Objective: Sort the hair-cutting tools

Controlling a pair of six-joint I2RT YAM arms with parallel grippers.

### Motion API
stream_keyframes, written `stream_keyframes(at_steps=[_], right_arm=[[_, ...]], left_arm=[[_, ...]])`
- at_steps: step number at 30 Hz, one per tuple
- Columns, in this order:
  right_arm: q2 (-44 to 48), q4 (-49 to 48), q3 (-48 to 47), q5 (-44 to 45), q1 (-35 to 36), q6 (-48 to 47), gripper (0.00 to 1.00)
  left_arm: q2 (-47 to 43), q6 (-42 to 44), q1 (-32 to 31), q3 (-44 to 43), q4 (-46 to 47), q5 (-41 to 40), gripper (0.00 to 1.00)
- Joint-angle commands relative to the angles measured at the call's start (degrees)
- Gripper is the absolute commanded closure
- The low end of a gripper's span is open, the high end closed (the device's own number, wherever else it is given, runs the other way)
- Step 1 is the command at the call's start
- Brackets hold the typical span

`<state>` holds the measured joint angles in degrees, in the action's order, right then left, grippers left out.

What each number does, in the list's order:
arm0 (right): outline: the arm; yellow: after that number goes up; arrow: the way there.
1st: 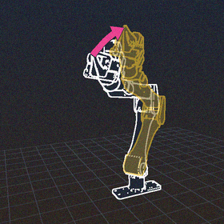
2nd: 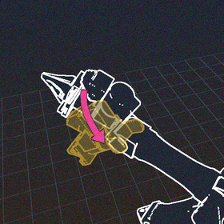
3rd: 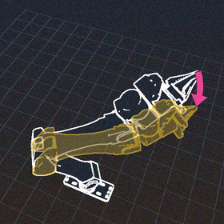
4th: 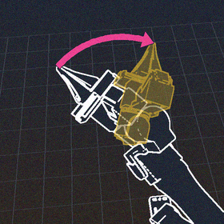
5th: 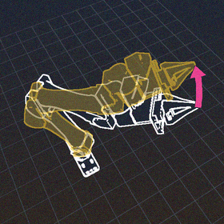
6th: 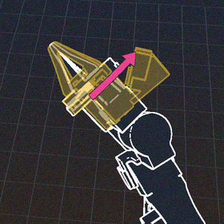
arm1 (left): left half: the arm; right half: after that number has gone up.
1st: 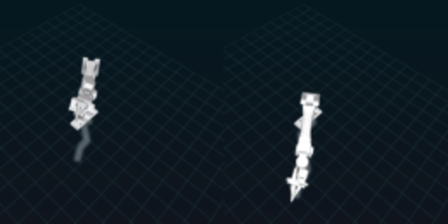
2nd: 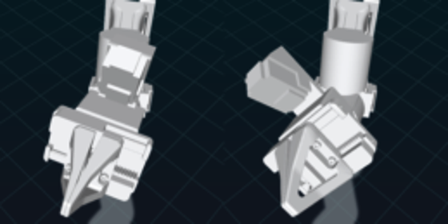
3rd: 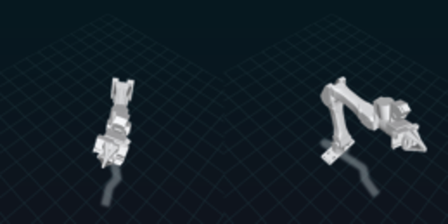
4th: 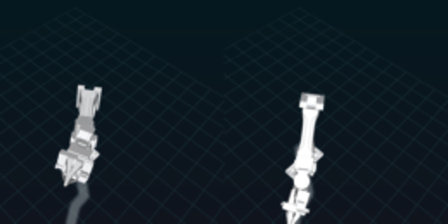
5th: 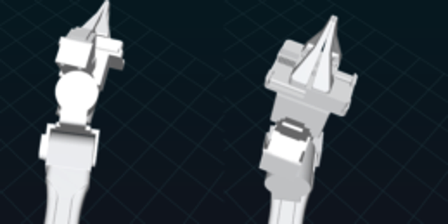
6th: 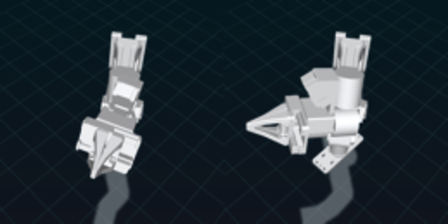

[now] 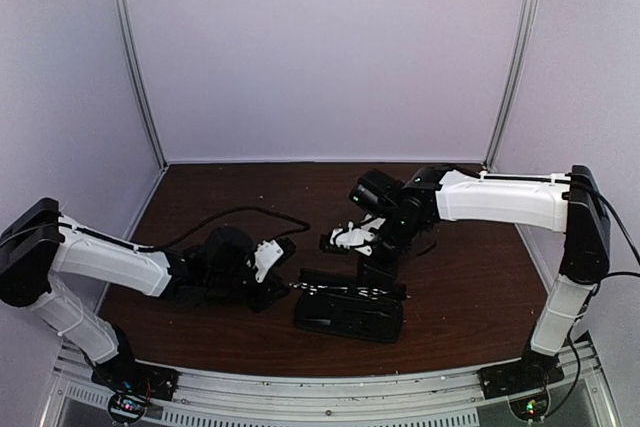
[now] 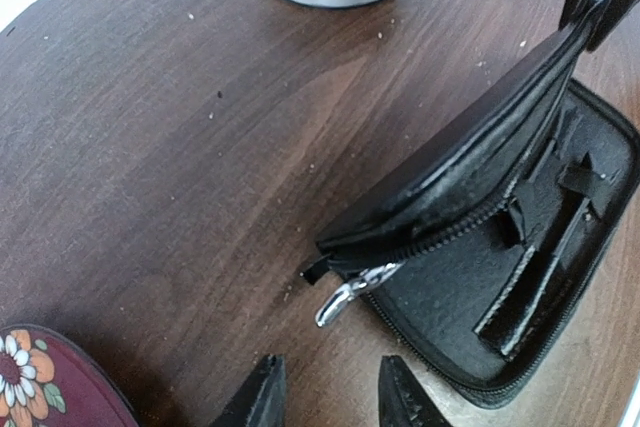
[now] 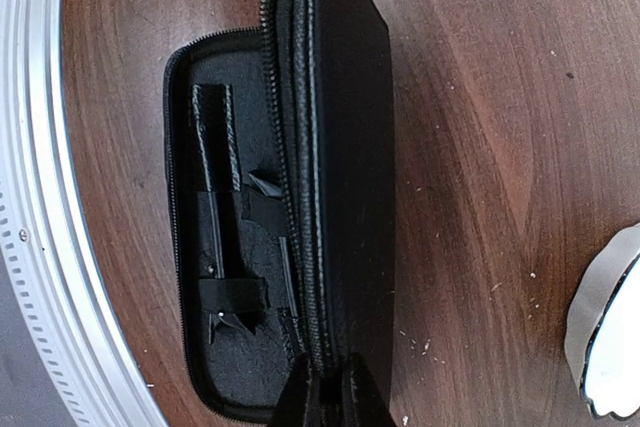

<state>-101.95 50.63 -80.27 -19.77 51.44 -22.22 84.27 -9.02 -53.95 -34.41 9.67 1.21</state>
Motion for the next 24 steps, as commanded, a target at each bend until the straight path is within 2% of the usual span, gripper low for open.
stream_keyframes(at_steps=[1,11,14,19,24], right_arm=[[-1.35,-1.13,0.00,-2.11,-0.27,-0.11,1.00],[-0.97,-1.84,0.72,-2.64,-0.24,0.06,1.00],[-1.01,-2.10,0.81,-2.77,-0.29,0.22,1.00],[-0.89,-2.27,0.82,-3.12,-0.28,0.46,1.00],[-0.75,-2.38,0.58,-3.67,-0.28,0.82,1.00]], left_arm=[[3.15,3.19,0.08,-3.00,1.61,-0.04,0.65],[7.57,4.55,0.08,-5.55,2.87,1.33,0.70],[8.84,5.12,0.08,-6.74,2.89,2.23,0.77],[9.06,5.69,0.08,-8.14,2.72,2.09,0.82],[8.75,6.34,0.08,-9.25,3.26,2.85,0.96]])
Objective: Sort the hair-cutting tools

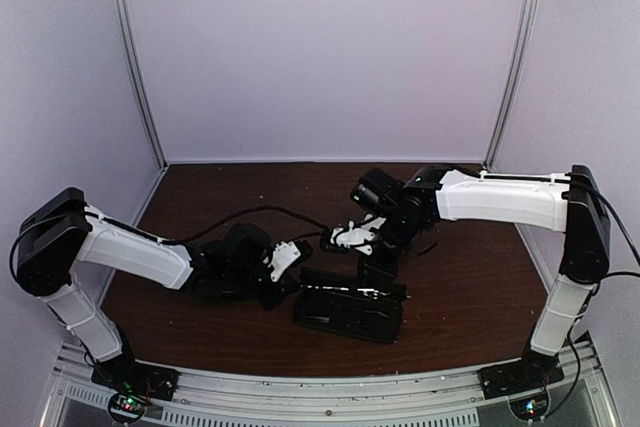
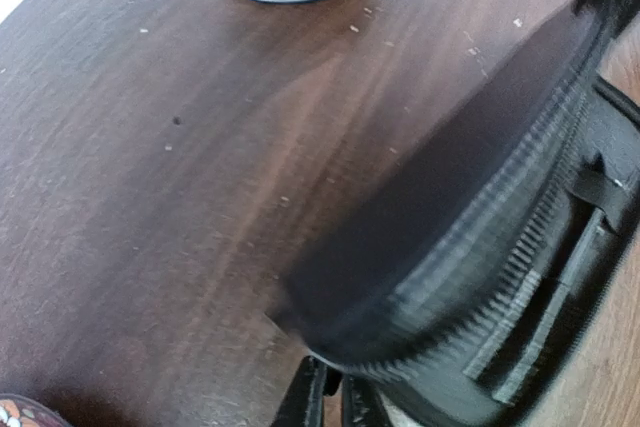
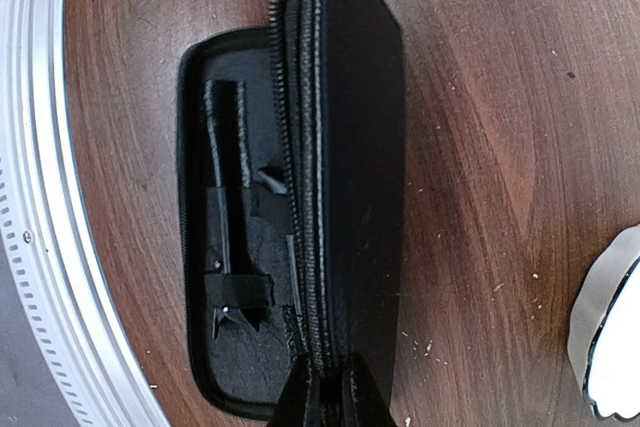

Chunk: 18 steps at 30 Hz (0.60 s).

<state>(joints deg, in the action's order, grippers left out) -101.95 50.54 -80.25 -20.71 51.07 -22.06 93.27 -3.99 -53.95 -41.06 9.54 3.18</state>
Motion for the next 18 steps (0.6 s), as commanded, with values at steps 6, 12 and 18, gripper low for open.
stream_keyframes(at_steps=[6,12,18], right_arm=[[-0.70,-2.60,0.44,-3.19,0.09,1.01,1.00],[-0.73,-2.80,0.53,-3.55,0.08,1.29,1.00],[-0.44,-3.13,0.55,-4.19,0.13,1.41,1.00]], left_arm=[[-0.11,1.82,0.08,-3.90,5.04,3.42,1.00],[0.68,2.05,0.08,-5.39,5.63,4.43,1.00],[1.04,1.52,0.08,-7.02,7.18,6.75,1.00]])
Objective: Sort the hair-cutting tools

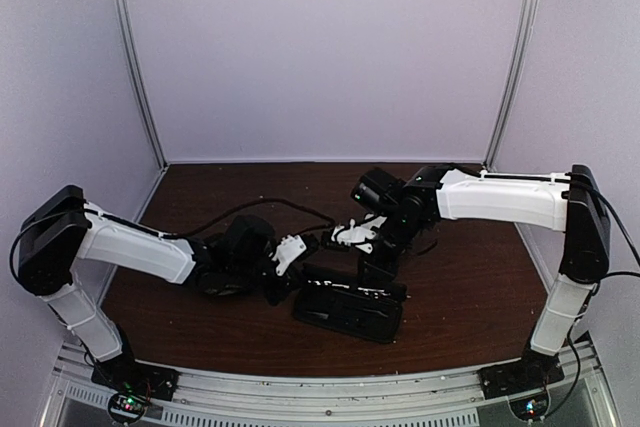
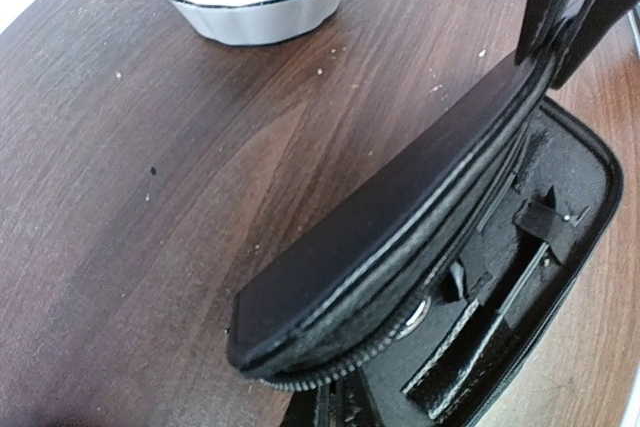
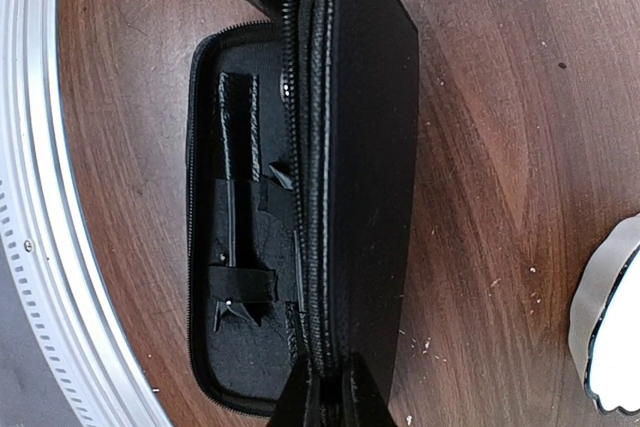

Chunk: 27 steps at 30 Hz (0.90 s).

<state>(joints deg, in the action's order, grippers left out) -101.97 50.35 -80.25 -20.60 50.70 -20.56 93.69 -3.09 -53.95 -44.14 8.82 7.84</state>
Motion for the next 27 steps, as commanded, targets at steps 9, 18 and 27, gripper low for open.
stream_keyframes(at_steps=[9,18,27], right_arm=[[-0.20,-2.93,0.81,-5.30,0.51,-0.23,1.00],[1.60,-1.84,3.12,-7.79,1.15,-3.29,1.00],[2.93,-3.67,7.82,-4.39,5.35,-5.45,1.00]], left_arm=[[5.02,-0.82,-0.01,-8.49,10.11,6.06,1.00],[3.95,-2.54,-0.43,-7.86,8.02,5.88,1.00],[2.11,-2.09,-1.33,-4.00,3.74,7.24,0.89]])
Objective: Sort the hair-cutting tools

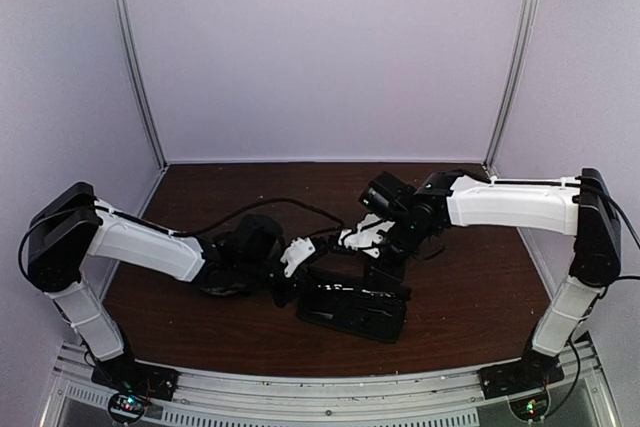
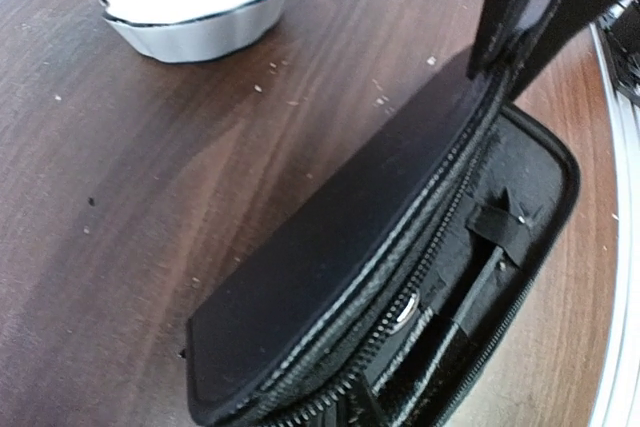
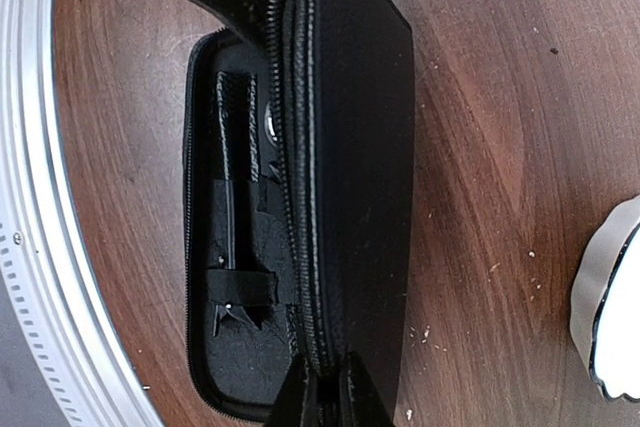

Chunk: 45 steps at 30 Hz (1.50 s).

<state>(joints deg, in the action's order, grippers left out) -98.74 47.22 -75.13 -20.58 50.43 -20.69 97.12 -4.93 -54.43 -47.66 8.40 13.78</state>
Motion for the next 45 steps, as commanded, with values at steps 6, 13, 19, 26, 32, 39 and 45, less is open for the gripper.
stream_keyframes(at_steps=[6,13,19,26,32,39,45], right_arm=[[-1.17,-2.59,5.72,-0.14,10.03,-5.84,1.00],[-2.74,-4.65,9.91,3.29,14.61,-6.84,1.00],[-3.52,-6.07,12.29,5.99,16.86,-8.32,1.00],[-3.63,-7.99,16.28,8.27,20.09,-9.97,1.00],[-3.96,-6.23,17.15,8.38,21.80,-11.48,0.80],[3.52,-2.67,17.69,6.65,21.81,-13.14,0.53],[6.97,-3.81,17.38,9.79,21.72,-13.34,0.54]], left_arm=[[-2.24,2.13,-2.86,-0.18,-2.80,-1.30,0.71],[-8.68,-1.53,-4.53,6.71,-5.43,-3.55,0.65],[-17.56,-5.56,-5.51,13.25,-6.89,-2.69,0.64],[-25.76,-11.01,-4.40,18.35,-6.94,-15.44,0.62],[-19.88,-9.99,-1.27,16.82,-3.83,-14.30,0.61],[-13.12,-9.30,0.40,11.62,-2.81,-11.61,0.61],[-12.56,-6.67,2.70,10.85,-1.45,-10.56,0.62]])
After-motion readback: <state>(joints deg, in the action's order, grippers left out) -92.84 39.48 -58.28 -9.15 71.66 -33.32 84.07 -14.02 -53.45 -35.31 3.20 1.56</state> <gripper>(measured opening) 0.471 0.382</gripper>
